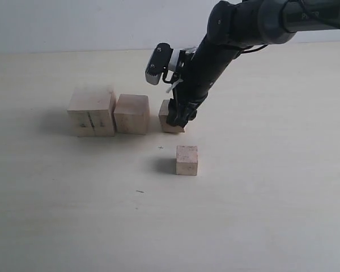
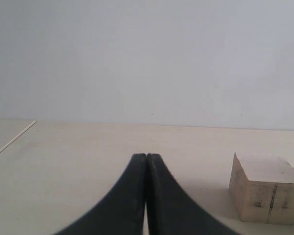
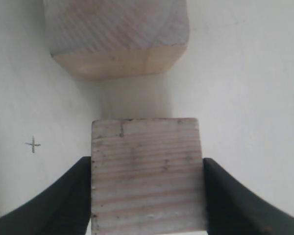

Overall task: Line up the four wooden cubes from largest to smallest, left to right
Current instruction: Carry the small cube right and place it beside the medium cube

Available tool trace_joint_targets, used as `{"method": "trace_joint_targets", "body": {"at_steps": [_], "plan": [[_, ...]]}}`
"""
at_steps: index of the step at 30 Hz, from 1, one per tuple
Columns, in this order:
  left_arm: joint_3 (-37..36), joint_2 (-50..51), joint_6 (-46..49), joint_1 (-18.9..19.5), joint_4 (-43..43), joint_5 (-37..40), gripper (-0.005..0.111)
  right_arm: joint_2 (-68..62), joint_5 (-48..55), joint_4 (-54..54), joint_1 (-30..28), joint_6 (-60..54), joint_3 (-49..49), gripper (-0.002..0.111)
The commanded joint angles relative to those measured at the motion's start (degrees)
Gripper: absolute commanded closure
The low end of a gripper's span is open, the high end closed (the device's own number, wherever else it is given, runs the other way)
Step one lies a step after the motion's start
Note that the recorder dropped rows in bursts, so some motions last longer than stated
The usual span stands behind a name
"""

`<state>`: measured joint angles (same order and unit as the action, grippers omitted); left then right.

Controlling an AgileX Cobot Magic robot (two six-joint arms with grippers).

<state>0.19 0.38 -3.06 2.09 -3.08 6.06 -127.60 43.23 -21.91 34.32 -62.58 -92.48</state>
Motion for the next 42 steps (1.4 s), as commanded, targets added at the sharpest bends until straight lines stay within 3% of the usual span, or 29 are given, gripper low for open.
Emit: {"method": "trace_joint_targets", "body": {"at_steps": [1,13,26,42], "plan": [[-0.2,-0.4,0.3,0.1,0.6,-0.2,0.104,-0.8,-1.3,-0.5,-0.3,-2.5,0.1,0.108],[-0.2,-0.4,0.3,0.1,0.6,-0.2,0.104,-2.2,-1.6,-0.5,-0.3,-4.6,0.1,0.108],[-0.2,-0.4,0.3,0.1,0.6,-0.2,0.104,-2.2,-2.2,-8.1,0.2,-10.1,0.1,0.108],[-0.2,-0.4,0.3,0.1,0.6,-0.2,0.104,-2.5,-8.7,-7.8,3.0,-12.9,0.1,0.108]]}}
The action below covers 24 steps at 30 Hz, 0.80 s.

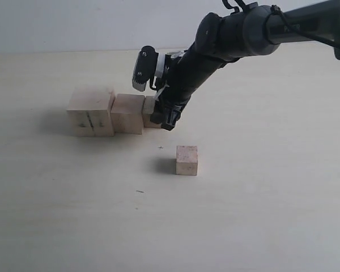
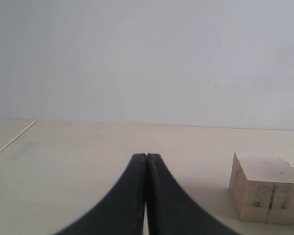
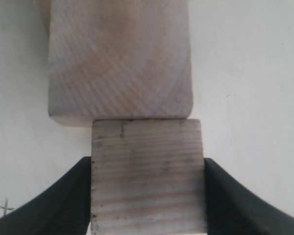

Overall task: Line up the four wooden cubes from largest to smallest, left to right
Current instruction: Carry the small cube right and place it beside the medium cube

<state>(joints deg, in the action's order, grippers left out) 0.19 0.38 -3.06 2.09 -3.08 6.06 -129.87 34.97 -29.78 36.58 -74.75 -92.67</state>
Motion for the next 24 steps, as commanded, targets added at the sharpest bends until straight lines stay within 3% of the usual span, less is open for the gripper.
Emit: {"method": "trace_joint_targets", "body": {"at_steps": [1,6,15,18,24], "plan": [[-0.2,-0.4,0.3,0.1,0.6,-0.2,0.104,-0.2,-0.4,0.2,0.8,-0.9,0.3,0.108],[-0.2,-0.4,0.3,0.1,0.6,-0.2,0.104,-0.2,-0.2,0.2,0.8,-6.2,0.3,0.108],[-0.2,-0.4,0.3,0.1,0.6,-0.2,0.104,-0.2,0.7,-0.2,0.8,-4.5,0.3,0.107],[-0.2,-0.4,0.3,0.1,0.6,-0.2,0.104,-0.2,0.8,-0.2,0.8,-3.9,0.3,0.098],[-0.2,-0.4,0.3,0.1,0.6,-0.2,0.104,-0.2,1.4,-0.2,0.8,-3.2,0.3,0.065]]}}
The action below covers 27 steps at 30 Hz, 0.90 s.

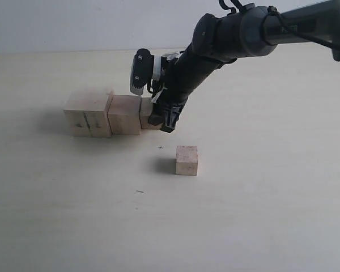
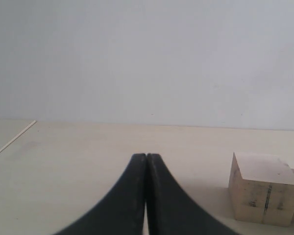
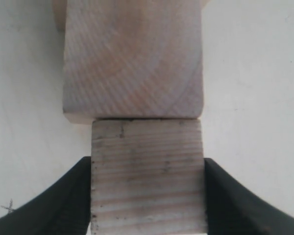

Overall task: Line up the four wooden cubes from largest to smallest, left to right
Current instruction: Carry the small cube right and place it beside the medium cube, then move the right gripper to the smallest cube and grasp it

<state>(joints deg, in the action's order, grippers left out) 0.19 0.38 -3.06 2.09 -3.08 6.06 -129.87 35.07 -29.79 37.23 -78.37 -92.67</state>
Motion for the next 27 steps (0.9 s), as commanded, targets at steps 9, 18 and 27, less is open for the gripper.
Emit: {"method": "trace_joint_targets", "body": {"at_steps": [9,18,27], "plan": [[-0.2,-0.4,0.3,0.1,0.6,-0.2,0.104,0.5,0.9,-0.2,0.1,0.4,0.3,0.032],[-0.2,-0.4,0.3,0.1,0.6,-0.2,0.104,8.1,1.0,0.5,0.0,1.2,0.3,0.024],[-0.2,-0.4,0.3,0.1,0.6,-0.2,0.104,26.2,7.8,13.7,-2.6,19.7,0.3,0.024]]}}
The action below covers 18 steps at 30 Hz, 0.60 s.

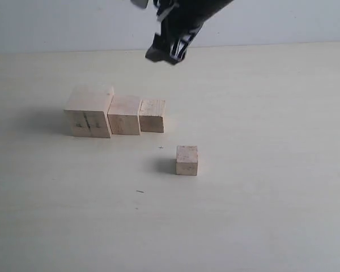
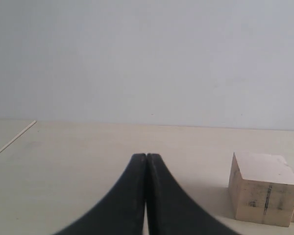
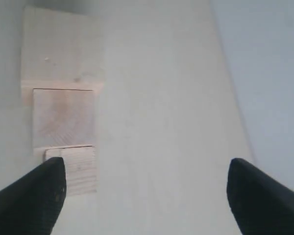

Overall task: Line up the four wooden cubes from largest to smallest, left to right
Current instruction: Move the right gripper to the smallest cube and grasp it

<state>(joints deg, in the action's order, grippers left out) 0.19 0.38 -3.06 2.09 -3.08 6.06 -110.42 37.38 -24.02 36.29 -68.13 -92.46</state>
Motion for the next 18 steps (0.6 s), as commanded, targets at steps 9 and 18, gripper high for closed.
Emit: {"method": "trace_joint_targets", "body": {"at_steps": [9,18], "plan": [[-0.2,-0.4,0.3,0.1,0.6,-0.2,0.104,10.4,27.4,12.7,-3.8,21.4,0.2,0.024],[-0.2,-0.4,0.3,0.1,0.6,-0.2,0.104,7.1,24.7,1.7,-2.6,13.7,12.0,0.024]]}}
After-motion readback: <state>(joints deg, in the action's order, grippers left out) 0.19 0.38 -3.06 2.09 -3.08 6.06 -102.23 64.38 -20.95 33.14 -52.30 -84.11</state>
